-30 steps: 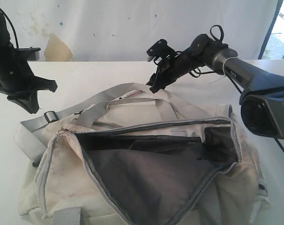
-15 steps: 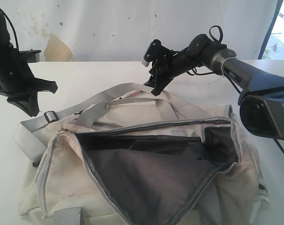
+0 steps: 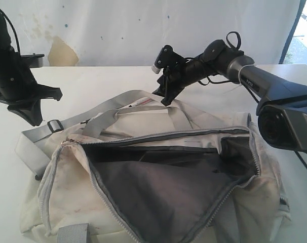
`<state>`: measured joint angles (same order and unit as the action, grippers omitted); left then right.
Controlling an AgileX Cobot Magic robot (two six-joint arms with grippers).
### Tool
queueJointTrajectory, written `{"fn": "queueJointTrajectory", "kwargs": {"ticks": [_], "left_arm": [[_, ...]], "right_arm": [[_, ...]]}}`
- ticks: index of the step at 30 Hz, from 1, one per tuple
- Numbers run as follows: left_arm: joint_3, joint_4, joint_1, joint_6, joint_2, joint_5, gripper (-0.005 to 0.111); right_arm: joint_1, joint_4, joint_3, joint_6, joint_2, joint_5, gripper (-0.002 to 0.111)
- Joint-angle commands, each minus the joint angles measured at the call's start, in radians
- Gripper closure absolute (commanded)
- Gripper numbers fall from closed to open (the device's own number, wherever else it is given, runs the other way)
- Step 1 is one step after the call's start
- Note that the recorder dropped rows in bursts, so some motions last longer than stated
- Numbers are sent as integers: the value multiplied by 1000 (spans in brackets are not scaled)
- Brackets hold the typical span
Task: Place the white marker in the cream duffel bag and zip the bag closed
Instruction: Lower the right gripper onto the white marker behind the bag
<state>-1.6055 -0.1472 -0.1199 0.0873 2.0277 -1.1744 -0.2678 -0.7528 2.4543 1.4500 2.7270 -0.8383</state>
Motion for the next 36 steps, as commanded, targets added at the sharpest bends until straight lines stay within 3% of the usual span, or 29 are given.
{"fn": "queueJointTrajectory", "kwargs": {"ticks": [1, 15, 23, 28, 36], "left_arm": [[3, -7, 3, -5, -14, 3, 106], [3, -16, 3, -5, -14, 3, 106], [3, -33, 3, -5, -14, 5, 106], [3, -33, 3, -1, -14, 5, 106], [3, -33, 3, -1, -14, 5, 106]], "right_arm": [[4, -20, -1, 10, 2, -2, 50], [20, -49, -1, -37, 34, -41, 50], [19, 28, -1, -44, 86, -137, 50], [19, 90, -1, -44, 67, -150, 58], [21, 189, -1, -41, 56, -191, 84]]}}
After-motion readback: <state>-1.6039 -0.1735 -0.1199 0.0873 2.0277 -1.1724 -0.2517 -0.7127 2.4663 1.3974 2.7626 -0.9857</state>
